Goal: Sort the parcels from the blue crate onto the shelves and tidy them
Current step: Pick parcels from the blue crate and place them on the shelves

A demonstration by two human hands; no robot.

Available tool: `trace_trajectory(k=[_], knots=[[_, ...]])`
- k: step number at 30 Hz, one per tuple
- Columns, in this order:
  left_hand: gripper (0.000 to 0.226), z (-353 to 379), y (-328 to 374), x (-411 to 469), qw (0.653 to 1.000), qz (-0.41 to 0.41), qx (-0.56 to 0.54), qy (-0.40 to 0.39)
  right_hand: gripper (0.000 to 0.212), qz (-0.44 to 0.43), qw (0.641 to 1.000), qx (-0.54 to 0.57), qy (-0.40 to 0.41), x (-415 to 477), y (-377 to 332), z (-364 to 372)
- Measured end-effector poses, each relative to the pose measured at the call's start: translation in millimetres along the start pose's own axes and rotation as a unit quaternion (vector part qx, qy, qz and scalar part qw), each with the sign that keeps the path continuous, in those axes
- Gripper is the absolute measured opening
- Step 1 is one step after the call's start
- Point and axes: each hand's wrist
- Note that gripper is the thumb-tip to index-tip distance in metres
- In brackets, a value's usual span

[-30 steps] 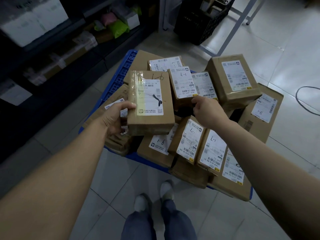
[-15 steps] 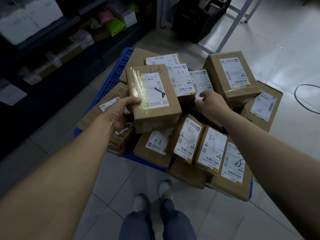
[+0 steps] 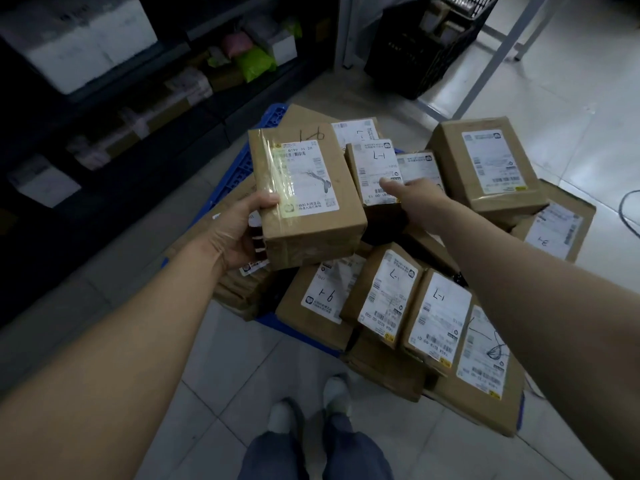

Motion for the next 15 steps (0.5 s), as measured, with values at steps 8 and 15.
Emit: trace_trajectory(k=[8, 15], knots=[[0.042, -12.1, 0.1, -3.5, 1.000, 0.015, -0.012, 0.005, 0.055, 0.039, 0.998, 0.037, 0.028, 16.5, -11.0, 24.8], [0.041, -19.3, -2.8, -3.2, 1.000, 0.017, -0.023, 0.002, 0.047, 0.058, 0.987, 0.142, -0.040, 15.5, -14.7, 29.2]])
Point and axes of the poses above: each hand's wrist, its own x-axis towards the middle knuckle, its own z-axis out of the palm, y = z × x, and after that the axes turned 10 degrees about -y, right-handed
